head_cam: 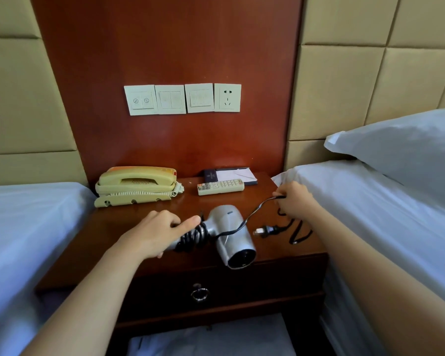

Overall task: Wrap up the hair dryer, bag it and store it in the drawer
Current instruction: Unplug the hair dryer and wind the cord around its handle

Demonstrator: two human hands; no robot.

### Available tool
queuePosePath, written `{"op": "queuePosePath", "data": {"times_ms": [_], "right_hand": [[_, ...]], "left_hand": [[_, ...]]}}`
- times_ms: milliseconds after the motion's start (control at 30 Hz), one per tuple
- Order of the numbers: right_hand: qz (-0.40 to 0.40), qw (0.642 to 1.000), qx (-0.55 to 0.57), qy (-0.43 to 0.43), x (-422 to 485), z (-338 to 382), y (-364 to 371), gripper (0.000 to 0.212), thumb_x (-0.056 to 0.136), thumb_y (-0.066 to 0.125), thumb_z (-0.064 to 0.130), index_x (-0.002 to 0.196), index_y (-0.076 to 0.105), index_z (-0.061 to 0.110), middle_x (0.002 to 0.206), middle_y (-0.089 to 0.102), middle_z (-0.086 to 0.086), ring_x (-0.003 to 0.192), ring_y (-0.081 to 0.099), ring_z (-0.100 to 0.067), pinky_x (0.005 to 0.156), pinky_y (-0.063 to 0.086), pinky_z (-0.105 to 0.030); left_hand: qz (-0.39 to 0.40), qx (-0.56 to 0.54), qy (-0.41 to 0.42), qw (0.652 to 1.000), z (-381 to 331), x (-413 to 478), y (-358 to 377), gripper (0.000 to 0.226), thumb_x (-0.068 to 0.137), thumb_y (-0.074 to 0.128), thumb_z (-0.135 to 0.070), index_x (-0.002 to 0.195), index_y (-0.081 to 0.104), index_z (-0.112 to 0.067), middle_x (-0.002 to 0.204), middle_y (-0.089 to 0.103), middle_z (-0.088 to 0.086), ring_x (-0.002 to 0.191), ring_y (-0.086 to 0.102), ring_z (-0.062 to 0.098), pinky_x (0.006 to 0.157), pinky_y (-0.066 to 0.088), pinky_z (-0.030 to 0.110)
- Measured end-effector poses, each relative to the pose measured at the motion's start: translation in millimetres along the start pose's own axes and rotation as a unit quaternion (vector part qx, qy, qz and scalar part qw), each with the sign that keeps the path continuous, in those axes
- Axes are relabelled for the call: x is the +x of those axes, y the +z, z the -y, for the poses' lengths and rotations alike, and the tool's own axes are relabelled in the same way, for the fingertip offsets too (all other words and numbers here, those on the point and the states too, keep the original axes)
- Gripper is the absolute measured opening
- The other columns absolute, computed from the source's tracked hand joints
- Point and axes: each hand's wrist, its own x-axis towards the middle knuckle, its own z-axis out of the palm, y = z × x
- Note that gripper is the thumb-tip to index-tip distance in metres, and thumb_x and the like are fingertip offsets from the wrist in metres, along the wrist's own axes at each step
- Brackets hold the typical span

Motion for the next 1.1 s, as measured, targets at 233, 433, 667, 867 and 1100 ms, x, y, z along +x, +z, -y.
{"op": "queuePosePath", "data": {"times_ms": [233, 433, 667, 867, 1100], "right_hand": [[0.025, 0.984, -0.171, -0.054, -17.3, 11.7, 13.3, 0.028, 0.085, 0.048, 0.009, 0.105, 0.061, 0.023, 0.111, 0.062, -0.005, 0.107, 0.053, -0.029, 0.085, 0.041, -0.036], [-0.004, 0.917, -0.308, -0.253, -36.1, 39.0, 43.4, 0.045, 0.084, 0.050, 0.001, 0.126, 0.040, 0.015, 0.118, 0.057, -0.006, 0.111, 0.055, -0.030, 0.099, 0.031, -0.034], [0.118, 0.967, -0.128, -0.186, -47.2, 45.2, 39.3, 0.053, 0.086, 0.055, 0.009, 0.134, 0.034, 0.016, 0.120, 0.049, -0.011, 0.108, 0.055, -0.038, 0.082, 0.048, -0.044], [0.029, 0.961, -0.149, -0.229, -54.6, 53.6, 31.8, 0.049, 0.086, 0.055, 0.048, 0.123, 0.044, 0.019, 0.109, 0.063, -0.004, 0.099, 0.060, -0.035, 0.067, 0.039, -0.035], [-0.053, 0.960, -0.146, -0.234, -53.2, 63.9, 26.7, 0.041, 0.096, 0.036, 0.049, 0.126, 0.036, 0.021, 0.094, 0.068, -0.012, 0.089, 0.061, -0.038, 0.061, 0.035, -0.036]], "left_hand": [[0.011, -0.038, -0.039, 0.998, 5.9, 7.2, 15.3, 0.057, 0.075, 0.059, -0.066, 0.086, 0.058, -0.010, 0.059, 0.057, 0.003, 0.041, 0.052, 0.015, 0.042, 0.041, 0.023], [0.011, -0.026, -0.066, 0.997, 6.5, 8.1, 28.4, 0.050, 0.081, 0.049, -0.065, 0.084, 0.056, -0.015, 0.070, 0.062, 0.002, 0.053, 0.061, 0.018, 0.052, 0.048, 0.028], [-0.039, 0.069, -0.109, 0.991, 0.7, 13.8, 32.5, 0.052, 0.081, 0.037, -0.068, 0.092, 0.054, -0.019, 0.087, 0.059, 0.000, 0.084, 0.059, 0.024, 0.076, 0.044, 0.032], [-0.058, 0.011, -0.165, 0.985, 3.3, 17.3, 36.4, 0.056, 0.079, 0.037, -0.069, 0.090, 0.054, -0.016, 0.085, 0.060, 0.002, 0.080, 0.061, 0.024, 0.073, 0.050, 0.032], [-0.053, -0.262, -0.198, 0.943, 13.3, 21.2, 29.0, 0.047, 0.085, 0.049, -0.056, 0.078, 0.053, -0.010, 0.074, 0.060, 0.007, 0.057, 0.058, 0.022, 0.049, 0.042, 0.022]]}}
